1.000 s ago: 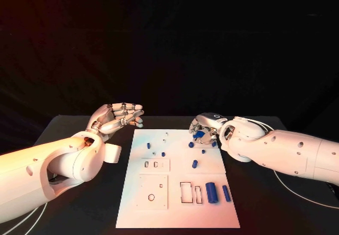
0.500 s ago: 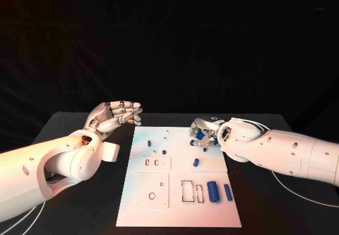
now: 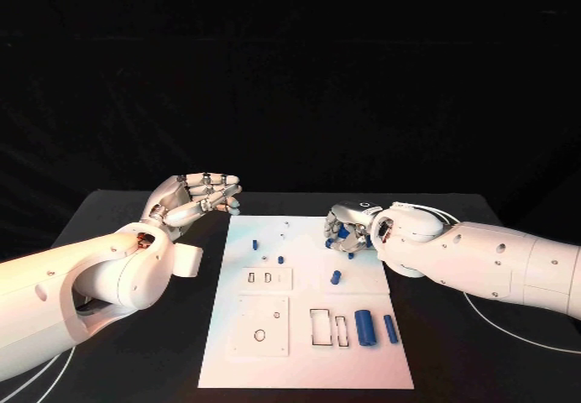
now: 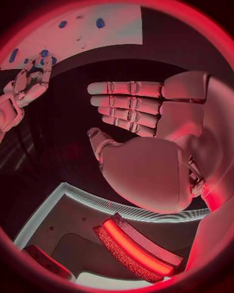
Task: Assemble the parts on the task board
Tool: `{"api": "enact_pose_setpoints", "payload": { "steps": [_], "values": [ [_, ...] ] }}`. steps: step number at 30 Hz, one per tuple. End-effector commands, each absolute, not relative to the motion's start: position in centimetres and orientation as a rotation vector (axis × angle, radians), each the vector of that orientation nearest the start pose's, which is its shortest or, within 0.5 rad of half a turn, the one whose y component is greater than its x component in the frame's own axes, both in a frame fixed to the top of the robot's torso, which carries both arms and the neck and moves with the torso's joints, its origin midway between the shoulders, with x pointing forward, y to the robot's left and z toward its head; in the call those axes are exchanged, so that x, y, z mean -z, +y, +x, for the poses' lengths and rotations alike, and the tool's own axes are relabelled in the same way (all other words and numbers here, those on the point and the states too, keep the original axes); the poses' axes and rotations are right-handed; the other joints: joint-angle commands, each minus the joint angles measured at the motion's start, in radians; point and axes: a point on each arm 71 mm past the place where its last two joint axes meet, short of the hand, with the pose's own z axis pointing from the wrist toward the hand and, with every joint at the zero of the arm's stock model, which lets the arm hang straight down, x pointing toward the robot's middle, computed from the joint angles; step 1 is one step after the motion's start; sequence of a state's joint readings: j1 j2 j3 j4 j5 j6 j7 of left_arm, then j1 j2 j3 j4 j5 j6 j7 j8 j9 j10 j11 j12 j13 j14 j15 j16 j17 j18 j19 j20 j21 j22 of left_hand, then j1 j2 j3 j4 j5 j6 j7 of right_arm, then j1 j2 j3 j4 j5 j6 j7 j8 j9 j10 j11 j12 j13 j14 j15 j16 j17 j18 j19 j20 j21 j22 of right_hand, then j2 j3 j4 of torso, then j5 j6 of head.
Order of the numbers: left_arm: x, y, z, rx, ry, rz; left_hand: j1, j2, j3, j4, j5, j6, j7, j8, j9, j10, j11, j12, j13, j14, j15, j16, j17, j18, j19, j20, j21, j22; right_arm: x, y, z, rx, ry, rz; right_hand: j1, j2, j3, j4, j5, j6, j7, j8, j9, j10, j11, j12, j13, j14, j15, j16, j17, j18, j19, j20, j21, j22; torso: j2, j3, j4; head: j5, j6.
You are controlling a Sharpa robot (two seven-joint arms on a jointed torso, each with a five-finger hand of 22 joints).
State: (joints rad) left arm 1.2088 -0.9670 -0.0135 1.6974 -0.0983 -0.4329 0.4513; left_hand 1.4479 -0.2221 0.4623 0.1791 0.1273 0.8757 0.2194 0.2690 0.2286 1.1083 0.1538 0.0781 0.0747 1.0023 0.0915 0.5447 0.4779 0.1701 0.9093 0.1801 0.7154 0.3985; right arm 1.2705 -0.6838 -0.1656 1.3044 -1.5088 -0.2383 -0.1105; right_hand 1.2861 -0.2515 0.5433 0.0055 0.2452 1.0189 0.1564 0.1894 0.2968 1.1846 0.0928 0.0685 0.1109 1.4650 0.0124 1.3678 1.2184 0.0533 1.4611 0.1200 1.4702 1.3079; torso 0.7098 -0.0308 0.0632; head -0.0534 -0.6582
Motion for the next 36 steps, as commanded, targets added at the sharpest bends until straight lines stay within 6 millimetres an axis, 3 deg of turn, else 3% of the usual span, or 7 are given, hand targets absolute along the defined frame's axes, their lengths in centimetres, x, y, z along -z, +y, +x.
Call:
{"api": "enact_pose_setpoints", "payload": {
  "steps": [1, 12, 21, 36],
  "values": [
    [14.3, 22.1, 46.2, 1.544, 1.315, -0.962, -0.008, -0.001, 0.001, -0.008, -0.006, -0.007, 0.001, 0.003, 0.001, -0.007, 0.002, -0.004, 0.001, -0.005, 0.001, 0.003, 0.001, 0.009, -0.007, 0.003, 0.004, 0.001, 21.3, -18.3, 52.0, -0.486, 1.779, -0.322, 0.001, 0.01, 0.015, 0.001, -0.002, 0.011, 0.0, 0.009, 0.005, 0.011, -0.002, 0.002, 0.002, 0.046, -0.002, 0.006, 0.002, -0.017, 0.018, -0.004, 0.006, 0.097, 0.002, 0.0001, 0.0012, 0.002, 0.001],
    [14.3, 22.2, 46.3, 1.544, 1.318, -0.968, -0.009, 0.001, 0.003, -0.009, -0.006, -0.006, 0.001, 0.005, 0.003, -0.007, 0.002, -0.003, 0.002, -0.005, 0.001, 0.01, 0.004, 0.009, -0.01, 0.003, 0.012, 0.006, 21.4, -17.9, 51.9, -0.512, 1.762, -0.311, -0.002, 0.03, 0.047, 0.013, -0.009, 0.042, -0.015, 0.031, 0.029, 0.051, -0.015, 0.002, 0.007, 0.045, -0.012, 0.017, 0.003, -0.02, 0.027, -0.012, 0.018, 0.118, 0.005, -0.0014, 0.0026, 0.004, -0.006],
    [14.4, 22.2, 46.3, 1.543, 1.32, -0.97, -0.009, 0.002, 0.004, -0.01, -0.007, -0.006, 0.001, 0.006, 0.003, -0.006, 0.002, -0.002, 0.002, -0.006, 0.001, 0.012, 0.005, 0.01, -0.011, 0.003, 0.015, 0.008, 21.0, -17.9, 52.1, -0.514, 1.705, -0.279, 0.007, 0.047, 0.068, 0.01, -0.031, 0.051, -0.019, 0.042, 0.044, 0.066, -0.02, 0.0, 0.009, 0.044, -0.017, 0.02, -0.001, -0.022, 0.03, -0.017, 0.024, 0.128, 0.006, -0.0029, 0.0025, 0.006, -0.002],
    [14.5, 22.3, 46.6, 1.539, 1.318, -0.977, -0.009, 0.002, 0.004, -0.01, -0.007, -0.006, 0.001, 0.006, 0.003, -0.006, 0.002, -0.002, 0.002, -0.006, 0.001, 0.012, 0.005, 0.01, -0.011, 0.003, 0.015, 0.008, 18.8, -15.7, 52.6, -0.542, 1.55, -0.214, 0.007, 0.052, 0.077, 0.007, -0.015, 0.062, -0.024, 0.054, 0.059, 0.079, -0.025, 0.0, 0.011, 0.042, -0.021, 0.019, -0.008, -0.025, 0.037, -0.02, 0.03, 0.14, 0.008, -0.0044, 0.0072, 0.008, 0.005]
  ]
}}
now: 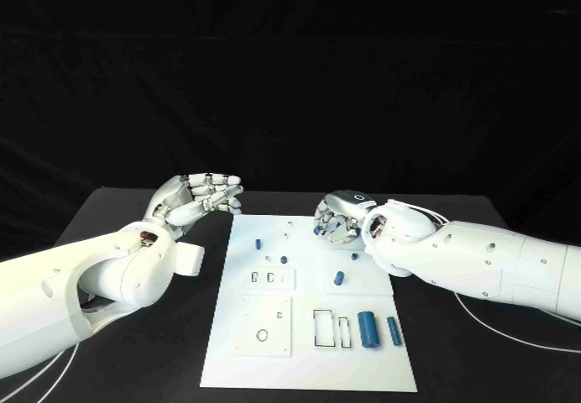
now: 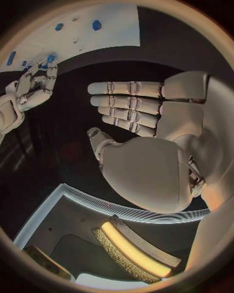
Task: Assemble the parts on the task board
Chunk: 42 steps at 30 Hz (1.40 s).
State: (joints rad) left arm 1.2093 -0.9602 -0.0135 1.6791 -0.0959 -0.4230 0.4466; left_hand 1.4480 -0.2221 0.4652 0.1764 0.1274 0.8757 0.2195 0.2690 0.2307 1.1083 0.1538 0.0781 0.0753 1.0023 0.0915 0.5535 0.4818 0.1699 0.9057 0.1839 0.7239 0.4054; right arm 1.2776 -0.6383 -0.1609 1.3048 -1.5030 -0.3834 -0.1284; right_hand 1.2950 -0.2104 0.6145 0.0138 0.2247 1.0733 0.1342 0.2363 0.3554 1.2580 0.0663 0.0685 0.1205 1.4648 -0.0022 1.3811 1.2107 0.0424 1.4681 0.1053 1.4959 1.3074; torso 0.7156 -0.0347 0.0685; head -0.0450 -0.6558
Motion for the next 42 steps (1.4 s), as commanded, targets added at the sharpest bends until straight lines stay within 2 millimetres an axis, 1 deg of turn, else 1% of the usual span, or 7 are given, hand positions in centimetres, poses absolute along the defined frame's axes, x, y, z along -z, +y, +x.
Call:
{"api": "enact_pose_setpoints", "payload": {
  "steps": [1, 10, 12, 23, 26, 33, 42],
  "values": [
    [14.5, 22.3, 46.6, 1.539, 1.318, -0.977, -0.009, 0.002, 0.001, -0.007, -0.007, -0.006, 0.001, 0.006, 0.001, -0.006, 0.002, -0.002, 0.002, -0.006, 0.001, 0.004, 0.001, 0.01, -0.008, -0.001, 0.006, 0.001, 18.7, -15.5, 52.7, -0.543, 1.545, -0.213, -0.003, 0.011, 0.006, -0.001, 0.006, 0.008, -0.002, 0.007, 0.001, 0.007, 0.002, 0.0, 0.002, 0.043, -0.006, 0.006, 0.0, -0.014, 0.029, -0.006, 0.004, 0.14, 0.002, -0.0007, 0.0022, 0.0, 0.003],
    [14.4, 22.1, 46.7, 1.543, 1.318, -0.975, -0.009, 0.003, 0.002, -0.009, -0.007, -0.006, 0.002, 0.006, 0.002, -0.007, 0.002, -0.002, 0.002, -0.007, 0.001, 0.007, 0.002, 0.01, -0.01, -0.001, 0.011, 0.004, 18.4, -13.8, 53.6, -0.545, 1.51, -0.21, -0.004, 0.011, 0.006, -0.001, 0.007, 0.007, -0.002, 0.008, 0.002, 0.007, 0.002, 0.0, 0.002, 0.042, -0.006, 0.006, -0.001, -0.013, 0.029, -0.006, 0.004, 0.14, 0.005, -0.0023, 0.0038, 0.002, 0.003],
    [14.4, 22.1, 46.7, 1.544, 1.318, -0.974, -0.009, 0.003, 0.002, -0.009, -0.007, -0.006, 0.002, 0.006, 0.002, -0.007, 0.002, -0.002, 0.002, -0.007, 0.001, 0.007, 0.002, 0.01, -0.01, -0.001, 0.011, 0.004, 18.3, -13.5, 53.9, -0.544, 1.506, -0.211, -0.004, 0.011, 0.006, -0.001, 0.007, 0.007, -0.002, 0.008, 0.002, 0.007, 0.002, 0.0, 0.002, 0.042, -0.006, 0.006, -0.001, -0.013, 0.029, -0.006, 0.004, 0.14, 0.005, -0.0012, 0.0022, 0.004, 0.002],
    [14.0, 21.8, 46.9, 1.552, 1.316, -0.966, -0.009, 0.003, 0.002, -0.009, -0.007, -0.006, 0.002, 0.006, 0.002, -0.007, 0.002, -0.002, 0.002, -0.007, 0.001, 0.007, 0.002, 0.01, -0.01, -0.001, 0.011, 0.004, 18.5, -11.9, 54.5, -0.555, 1.501, -0.22, -0.008, 0.01, 0.006, 0.0, 0.007, 0.005, -0.001, 0.008, 0.004, 0.007, 0.002, -0.001, 0.002, 0.043, -0.006, 0.007, 0.0, -0.013, 0.029, -0.006, 0.004, 0.139, 0.013, -0.0054, 0.0113, 0.004, 0.006],
    [13.9, 21.8, 46.9, 1.554, 1.315, -0.963, -0.009, 0.003, 0.002, -0.009, -0.007, -0.006, 0.002, 0.006, 0.002, -0.007, 0.002, -0.002, 0.002, -0.007, 0.001, 0.007, 0.002, 0.01, -0.01, -0.001, 0.011, 0.004, 18.5, -11.6, 54.7, -0.556, 1.502, -0.222, -0.008, 0.01, 0.006, 0.0, 0.007, 0.005, -0.001, 0.008, 0.004, 0.007, 0.002, -0.001, 0.002, 0.043, -0.006, 0.007, 0.0, -0.013, 0.029, -0.006, 0.004, 0.139, 0.014, -0.0067, 0.0132, 0.002, 0.005],
    [13.4, 21.6, 47.0, 1.561, 1.31, -0.953, -0.009, 0.003, 0.002, -0.009, -0.007, -0.006, 0.002, 0.006, 0.002, -0.007, 0.002, -0.002, 0.002, -0.007, 0.001, 0.007, 0.002, 0.01, -0.01, -0.001, 0.011, 0.004, 19.0, -11.0, 54.9, -0.558, 1.519, -0.226, -0.01, 0.009, 0.006, 0.001, 0.008, 0.004, -0.001, 0.007, 0.005, 0.007, 0.002, -0.002, 0.002, 0.043, -0.006, 0.008, 0.0, -0.013, 0.029, -0.006, 0.004, 0.139, 0.02, -0.0068, 0.0177, 0.002, 0.0],
    [13.2, 21.5, 47.2, 1.563, 1.307, -0.948, -0.009, 0.003, 0.003, -0.01, -0.008, -0.007, 0.002, 0.006, 0.002, -0.007, 0.003, -0.002, 0.002, -0.008, 0.001, 0.008, 0.003, 0.01, -0.012, -0.001, 0.014, 0.006, 19.6, -10.8, 54.9, -0.559, 1.542, -0.227, -0.012, 0.009, 0.006, 0.002, 0.009, 0.001, 0.0, 0.007, 0.006, 0.005, 0.003, -0.003, 0.002, 0.043, -0.006, 0.007, -0.001, -0.013, 0.028, -0.006, 0.003, 0.138, 0.027, -0.0111, 0.0222, 0.0, -0.002]
  ]
}}
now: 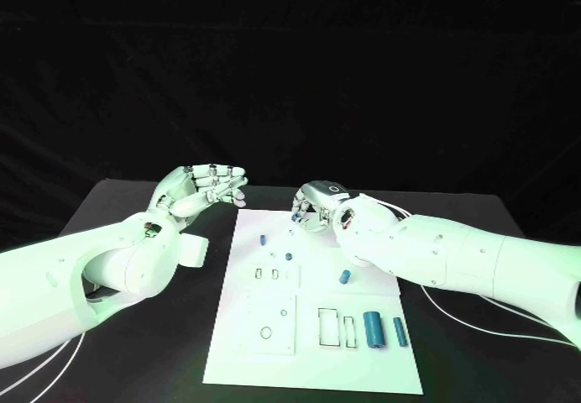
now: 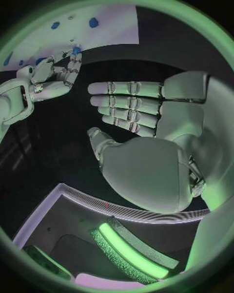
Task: Assemble the parts on the task board
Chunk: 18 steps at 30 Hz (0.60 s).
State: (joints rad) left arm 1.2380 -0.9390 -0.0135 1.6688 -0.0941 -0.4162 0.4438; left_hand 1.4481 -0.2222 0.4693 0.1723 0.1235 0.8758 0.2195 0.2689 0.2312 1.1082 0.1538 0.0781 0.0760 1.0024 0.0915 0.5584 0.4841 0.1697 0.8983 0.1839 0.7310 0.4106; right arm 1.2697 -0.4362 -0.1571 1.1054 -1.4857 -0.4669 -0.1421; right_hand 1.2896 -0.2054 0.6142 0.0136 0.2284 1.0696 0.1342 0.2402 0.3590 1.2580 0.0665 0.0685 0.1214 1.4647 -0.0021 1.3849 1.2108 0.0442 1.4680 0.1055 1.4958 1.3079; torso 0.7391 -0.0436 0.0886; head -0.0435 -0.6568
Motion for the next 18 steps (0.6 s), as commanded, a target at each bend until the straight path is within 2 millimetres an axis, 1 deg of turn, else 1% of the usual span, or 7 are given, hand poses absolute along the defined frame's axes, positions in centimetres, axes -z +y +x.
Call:
{"api": "enact_pose_setpoints", "payload": {
  "steps": [1, 2, 6, 12, 16, 18],
  "values": [
    [13.17, 21.53, 47.18, 1.564, 1.307, -0.948, -0.009, 0.003, -0.001, -0.005, -0.004, -0.007, 0.002, 0.006, 0.002, -0.007, 0.003, -0.002, 0.001, -0.008, 0.001, 0.004, 0.001, 0.01, -0.004, -0.001, 0.007, 0.001, 19.66, -10.8, 54.89, -0.559, 1.543, -0.227, -0.006, 0.004, 0.007, 0.002, 0.005, 0.004, 0.0, 0.003, 0.003, 0.006, 0.002, -0.003, 0.001, 0.043, -0.006, 0.004, -0.001, -0.015, 0.028, -0.007, 0.003, 0.138, 0.003, -0.0023, 0.0022, -0.001, -0.001],
    [13.17, 21.52, 47.19, 1.564, 1.307, -0.948, -0.009, 0.003, -0.001, -0.005, -0.004, -0.007, 0.002, 0.006, 0.002, -0.007, 0.003, -0.002, 0.001, -0.008, 0.001, 0.004, 0.001, 0.01, -0.004, -0.001, 0.007, 0.001, 19.68, -10.8, 54.89, -0.558, 1.545, -0.227, -0.006, 0.004, 0.007, 0.002, 0.005, 0.004, 0.0, 0.003, 0.003, 0.006, 0.002, -0.003, 0.001, 0.043, -0.006, 0.004, -0.001, -0.015, 0.028, -0.007, 0.003, 0.138, 0.004, -0.0028, 0.0023, -0.002, -0.001],
    [13.16, 21.5, 47.21, 1.564, 1.308, -0.947, -0.009, 0.003, -0.001, -0.006, -0.004, -0.008, 0.003, 0.006, 0.002, -0.008, 0.003, -0.002, 0.001, -0.009, 0.001, 0.005, 0.001, 0.01, -0.006, 0.0, 0.009, 0.002, 19.77, -10.87, 54.96, -0.552, 1.552, -0.226, -0.008, 0.003, 0.006, 0.002, 0.005, 0.002, 0.0, 0.002, 0.003, 0.005, 0.003, -0.004, 0.001, 0.043, -0.006, 0.004, -0.002, -0.015, 0.028, -0.007, 0.003, 0.138, 0.003, -0.0025, 0.0023, -0.002, -0.003],
    [13.15, 21.49, 47.21, 1.566, 1.308, -0.947, -0.009, 0.003, -0.001, -0.006, -0.004, -0.008, 0.003, 0.006, 0.002, -0.008, 0.003, -0.002, 0.001, -0.009, 0.001, 0.005, 0.001, 0.01, -0.006, 0.0, 0.009, 0.002, 19.8, -10.98, 55.08, -0.543, 1.554, -0.223, -0.011, 0.0, 0.006, 0.003, 0.005, -0.002, 0.001, 0.001, 0.005, 0.002, 0.004, -0.005, 0.0, 0.042, -0.005, 0.003, -0.004, -0.014, 0.026, -0.006, 0.002, 0.135, 0.005, -0.0029, 0.0022, -0.002, 0.0],
    [13.14, 21.5, 47.21, 1.567, 1.308, -0.946, -0.009, 0.003, -0.001, -0.006, -0.004, -0.008, 0.003, 0.006, 0.002, -0.008, 0.003, -0.002, 0.001, -0.009, 0.001, 0.005, 0.001, 0.01, -0.006, 0.0, 0.009, 0.002, 19.79, -10.98, 55.13, -0.539, 1.554, -0.223, -0.012, -0.001, 0.006, 0.003, 0.005, -0.004, 0.002, 0.0, 0.006, 0.001, 0.004, -0.006, 0.0, 0.042, -0.005, 0.003, -0.004, -0.014, 0.025, -0.006, 0.001, 0.134, 0.005, -0.0035, 0.0038, -0.003, 0.0],
    [13.14, 21.51, 47.22, 1.566, 1.308, -0.947, -0.009, 0.003, -0.001, -0.006, -0.004, -0.008, 0.003, 0.006, 0.002, -0.008, 0.003, -0.002, 0.001, -0.009, 0.001, 0.005, 0.001, 0.01, -0.006, 0.0, 0.009, 0.002, 19.75, -10.96, 55.17, -0.54, 1.551, -0.223, -0.018, -0.007, 0.005, 0.003, 0.003, -0.013, 0.005, -0.003, 0.007, -0.005, 0.007, -0.007, -0.001, 0.041, -0.003, 0.001, -0.01, -0.011, 0.019, -0.005, -0.005, 0.124, 0.006, -0.0038, 0.0038, -0.003, 0.003]
  ]
}}
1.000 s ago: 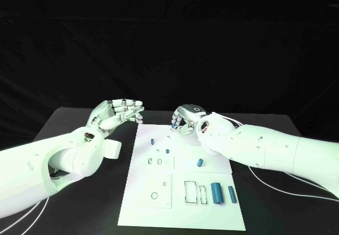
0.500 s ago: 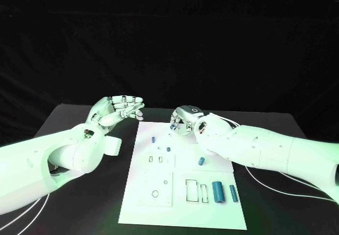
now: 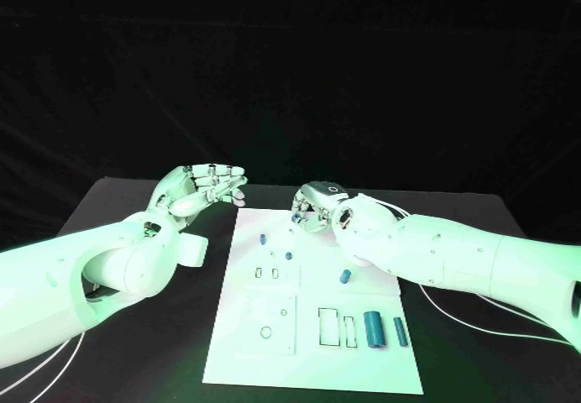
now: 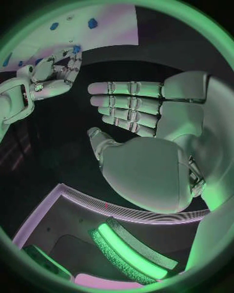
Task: Assemble the parts on the task board
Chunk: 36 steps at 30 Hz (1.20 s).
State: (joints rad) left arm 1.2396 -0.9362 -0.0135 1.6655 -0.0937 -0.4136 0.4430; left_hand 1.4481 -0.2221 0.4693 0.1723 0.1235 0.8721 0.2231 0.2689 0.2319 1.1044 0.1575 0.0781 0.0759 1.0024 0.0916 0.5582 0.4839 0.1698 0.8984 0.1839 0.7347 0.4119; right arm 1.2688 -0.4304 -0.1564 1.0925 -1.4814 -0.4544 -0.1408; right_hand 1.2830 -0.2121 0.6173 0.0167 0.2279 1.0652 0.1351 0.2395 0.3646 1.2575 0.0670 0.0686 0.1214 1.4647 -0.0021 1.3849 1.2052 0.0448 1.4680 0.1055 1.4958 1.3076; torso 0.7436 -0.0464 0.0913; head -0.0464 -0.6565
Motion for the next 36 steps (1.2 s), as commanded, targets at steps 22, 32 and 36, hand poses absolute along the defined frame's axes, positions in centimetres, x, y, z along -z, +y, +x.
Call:
{"api": "enact_pose_setpoints", "payload": {
  "steps": [22, 32, 36],
  "values": [
    [13.2, 22.1, 47.5, 1.549, 1.304, -0.953, -0.009, 0.003, 0.0, -0.006, -0.004, -0.006, 0.0, 0.006, 0.001, -0.006, 0.0, -0.002, 0.001, -0.01, 0.001, 0.006, 0.002, 0.01, -0.008, 0.0, 0.008, 0.003, 18.2, -15.9, 53.6, -0.579, 1.505, -0.122, 0.008, -0.023, -0.187, 0.03, -0.014, -0.129, 0.029, -0.097, -0.009, -0.106, 0.031, 0.017, -0.008, 0.024, 0.018, -0.034, -0.09, 0.012, -0.036, 0.016, -0.087, 0.021, -0.003, 0.0037, -0.0126, -0.003, 0.014],
    [13.4, 22.3, 47.7, 1.543, 1.303, -0.958, -0.01, 0.003, 0.001, -0.007, -0.005, -0.007, 0.0, 0.005, 0.001, -0.006, 0.0, -0.002, 0.001, -0.011, 0.002, 0.008, 0.003, 0.01, -0.009, 0.0, 0.01, 0.004, 16.8, -21.0, 51.8, -0.59, 1.589, 0.003, 0.004, -0.069, -0.2, 0.046, 0.061, -0.121, 0.009, -0.084, 0.002, 0.098, -0.011, 0.132, 0.096, 0.035, -0.015, 0.013, -0.028, -0.016, 0.033, -0.014, -0.002, 0.147, -0.008, 0.0061, -0.025, -0.021, 0.017],
    [13.4, 22.2, 47.7, 1.545, 1.304, -0.958, -0.01, 0.003, 0.001, -0.007, -0.005, -0.007, 0.0, 0.005, 0.001, -0.006, 0.0, -0.002, 0.001, -0.011, 0.002, 0.009, 0.003, 0.01, -0.01, 0.0, 0.011, 0.005, 17.0, -22.8, 52.0, -0.547, 1.649, 0.026, 0.025, -0.05, -0.346, 0.068, 0.074, -0.181, 0.004, -0.056, 0.025, 0.06, -0.018, 0.356, 0.346, 0.05, -0.021, 0.056, 0.05, -0.03, 0.066, -0.021, 0.036, 0.205, -0.008, 0.0063, -0.0255, -0.029, 0.016]
  ]
}}
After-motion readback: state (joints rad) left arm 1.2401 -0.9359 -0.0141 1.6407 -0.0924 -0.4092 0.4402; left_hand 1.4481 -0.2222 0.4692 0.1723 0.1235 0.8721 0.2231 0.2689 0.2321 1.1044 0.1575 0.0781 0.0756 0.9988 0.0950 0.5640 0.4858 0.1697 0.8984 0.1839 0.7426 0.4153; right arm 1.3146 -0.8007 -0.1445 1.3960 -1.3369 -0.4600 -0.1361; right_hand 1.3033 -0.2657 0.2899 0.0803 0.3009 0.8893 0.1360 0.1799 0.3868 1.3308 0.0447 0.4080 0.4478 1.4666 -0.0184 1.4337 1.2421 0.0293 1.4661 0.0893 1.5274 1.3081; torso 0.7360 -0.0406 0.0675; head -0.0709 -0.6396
